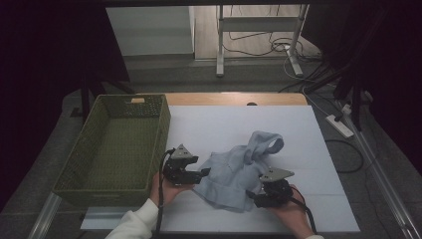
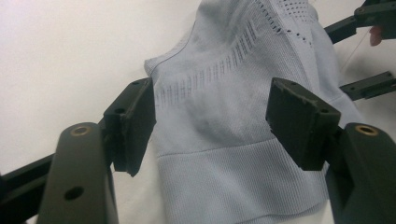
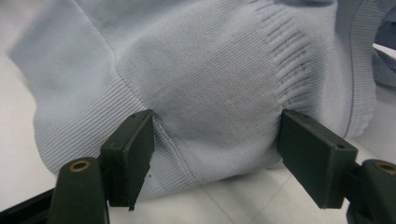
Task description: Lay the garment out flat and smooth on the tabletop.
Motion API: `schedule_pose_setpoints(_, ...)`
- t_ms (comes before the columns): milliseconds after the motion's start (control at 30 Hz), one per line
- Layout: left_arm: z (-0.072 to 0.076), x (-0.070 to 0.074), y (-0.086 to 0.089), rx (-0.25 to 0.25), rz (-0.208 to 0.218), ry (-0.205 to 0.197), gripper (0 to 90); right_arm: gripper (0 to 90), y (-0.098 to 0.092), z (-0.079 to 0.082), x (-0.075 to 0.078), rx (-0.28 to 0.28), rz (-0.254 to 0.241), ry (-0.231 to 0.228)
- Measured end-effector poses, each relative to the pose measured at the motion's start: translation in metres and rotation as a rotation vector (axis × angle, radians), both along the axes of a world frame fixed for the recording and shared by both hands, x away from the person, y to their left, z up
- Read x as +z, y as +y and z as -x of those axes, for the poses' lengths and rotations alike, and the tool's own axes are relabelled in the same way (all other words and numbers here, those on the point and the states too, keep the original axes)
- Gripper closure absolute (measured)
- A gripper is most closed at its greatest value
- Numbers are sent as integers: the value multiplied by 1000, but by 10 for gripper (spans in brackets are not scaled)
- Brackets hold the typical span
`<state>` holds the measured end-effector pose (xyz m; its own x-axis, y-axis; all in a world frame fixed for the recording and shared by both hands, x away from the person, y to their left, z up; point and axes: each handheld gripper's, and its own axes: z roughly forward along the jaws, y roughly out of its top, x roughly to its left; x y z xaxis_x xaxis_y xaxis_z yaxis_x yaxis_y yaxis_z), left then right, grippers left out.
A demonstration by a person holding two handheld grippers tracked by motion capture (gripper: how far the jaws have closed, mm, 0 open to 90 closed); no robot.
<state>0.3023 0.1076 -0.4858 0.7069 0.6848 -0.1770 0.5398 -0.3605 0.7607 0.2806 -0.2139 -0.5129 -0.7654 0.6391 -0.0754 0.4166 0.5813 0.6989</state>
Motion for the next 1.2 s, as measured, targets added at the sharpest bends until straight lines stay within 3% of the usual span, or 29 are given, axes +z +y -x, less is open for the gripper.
schedule_pose_setpoints(367, -1, 0, 0, 2, 0, 5, 319, 444, 1, -1, -4, -28, 39, -15)
schedule_pose_setpoints(533, -1, -2, -2, -1, -6, 8, 318, 645, -1, -4, -2, -27, 27, -27)
schedule_pose_setpoints(600, -1, -2, -3, 0, -6, 9, 318, 821, -1, -4, -1, -27, 37, -47)
schedule_pose_setpoints(633, -1, -2, -3, 0, -8, 8, 318, 851, -2, -5, -1, -20, 40, -53)
schedule_pose_setpoints(967, -1, -3, -3, -6, -16, 8, 316, 880, -4, -7, 2, -1, 31, -37)
schedule_pose_setpoints(1200, -2, -3, -2, -2, -13, 8, 316, 880, -11, -7, 13, -12, 2, -62)
